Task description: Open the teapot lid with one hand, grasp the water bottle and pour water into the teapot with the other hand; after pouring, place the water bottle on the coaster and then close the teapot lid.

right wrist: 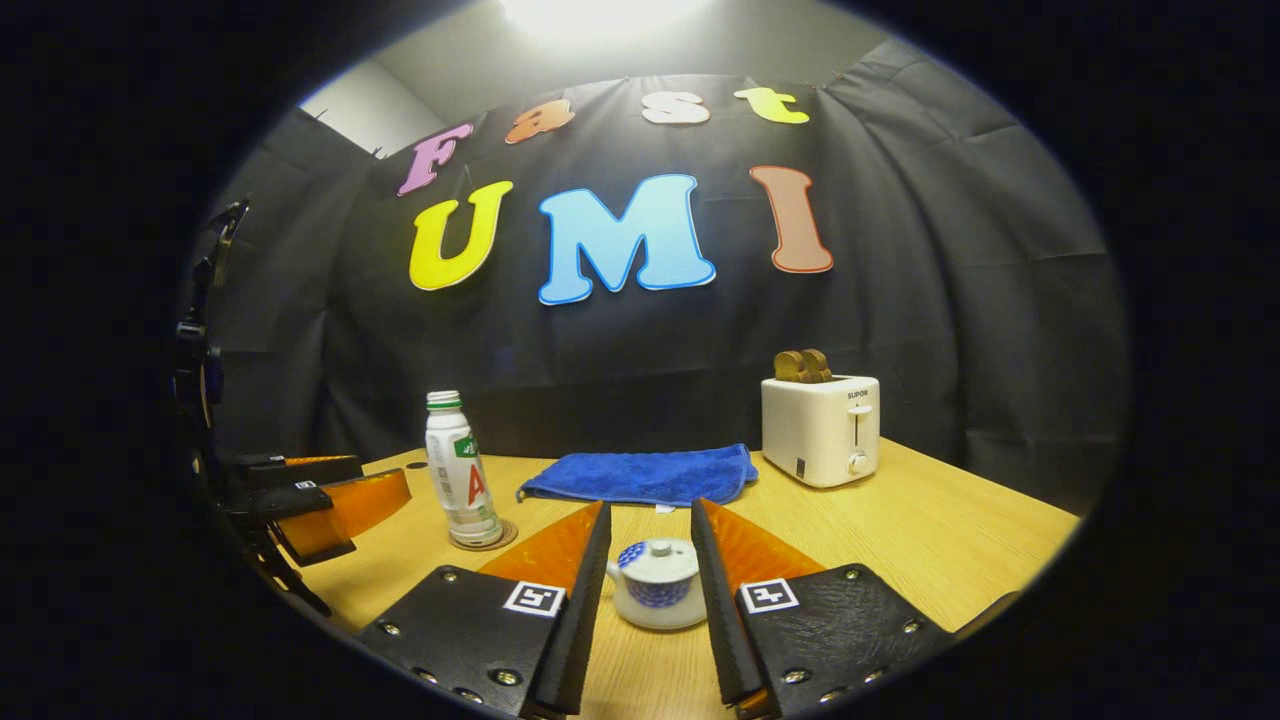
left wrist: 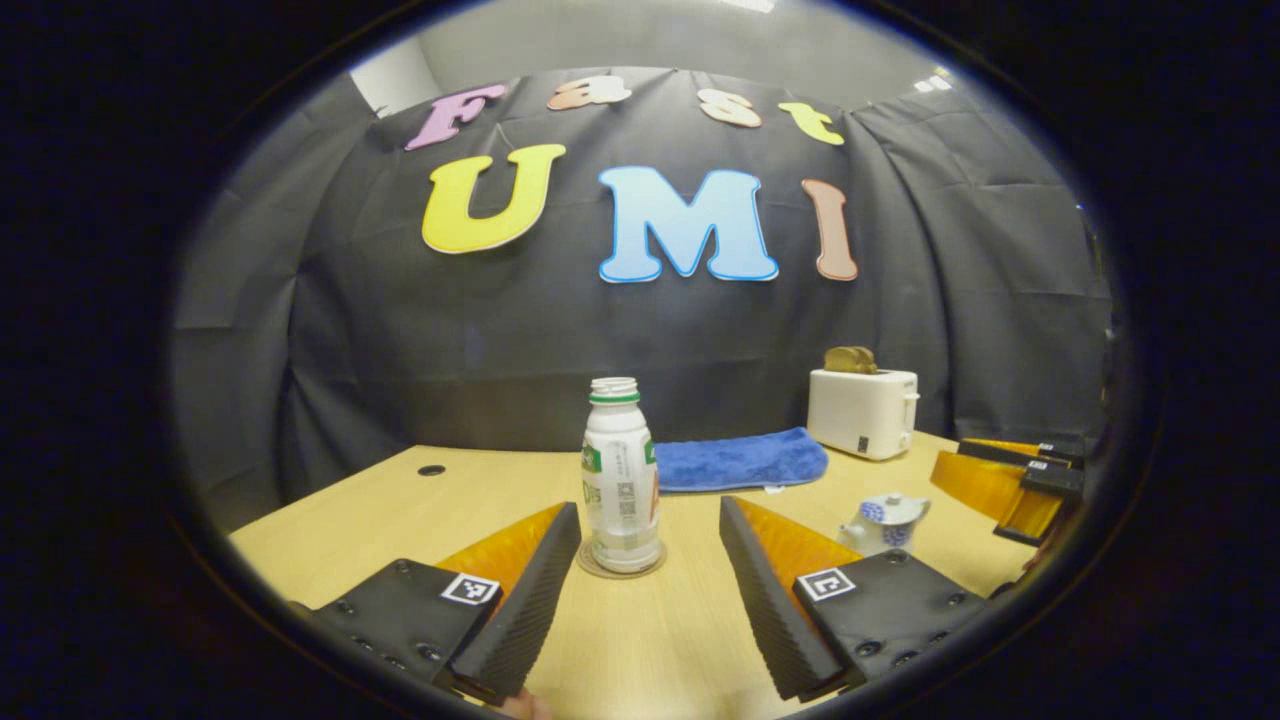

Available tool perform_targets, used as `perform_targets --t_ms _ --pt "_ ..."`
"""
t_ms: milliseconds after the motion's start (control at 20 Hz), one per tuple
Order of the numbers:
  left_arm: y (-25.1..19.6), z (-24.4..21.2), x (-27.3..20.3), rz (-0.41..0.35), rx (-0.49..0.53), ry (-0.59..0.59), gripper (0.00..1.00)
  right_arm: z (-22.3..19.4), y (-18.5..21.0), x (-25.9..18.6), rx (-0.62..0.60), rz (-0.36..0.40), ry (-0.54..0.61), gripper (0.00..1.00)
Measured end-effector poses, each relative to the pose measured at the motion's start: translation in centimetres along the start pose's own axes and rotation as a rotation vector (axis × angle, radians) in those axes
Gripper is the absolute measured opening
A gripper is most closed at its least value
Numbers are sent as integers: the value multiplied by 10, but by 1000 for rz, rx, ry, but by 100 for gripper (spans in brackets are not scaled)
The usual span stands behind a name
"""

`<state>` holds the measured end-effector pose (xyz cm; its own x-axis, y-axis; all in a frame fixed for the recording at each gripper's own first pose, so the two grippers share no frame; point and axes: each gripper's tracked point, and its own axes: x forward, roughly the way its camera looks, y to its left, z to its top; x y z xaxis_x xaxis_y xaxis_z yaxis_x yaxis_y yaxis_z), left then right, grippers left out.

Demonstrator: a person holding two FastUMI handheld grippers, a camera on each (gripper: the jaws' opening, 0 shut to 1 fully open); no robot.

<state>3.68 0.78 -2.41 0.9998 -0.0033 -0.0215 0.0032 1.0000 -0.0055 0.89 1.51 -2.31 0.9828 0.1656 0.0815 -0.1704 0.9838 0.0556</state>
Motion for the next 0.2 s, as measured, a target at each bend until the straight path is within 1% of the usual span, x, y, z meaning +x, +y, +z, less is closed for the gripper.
perform_targets --t_ms 100,150,200 --pt "-3 1 -14 9 11 -17 87 2 8 -12 -10 3 -10 49" --pt "-7 1 -25 10 17 -25 93 1 12 -17 -12 3 -11 49" --pt "-11 -1 -32 9 20 -30 93 0 16 -23 -12 3 -12 49"
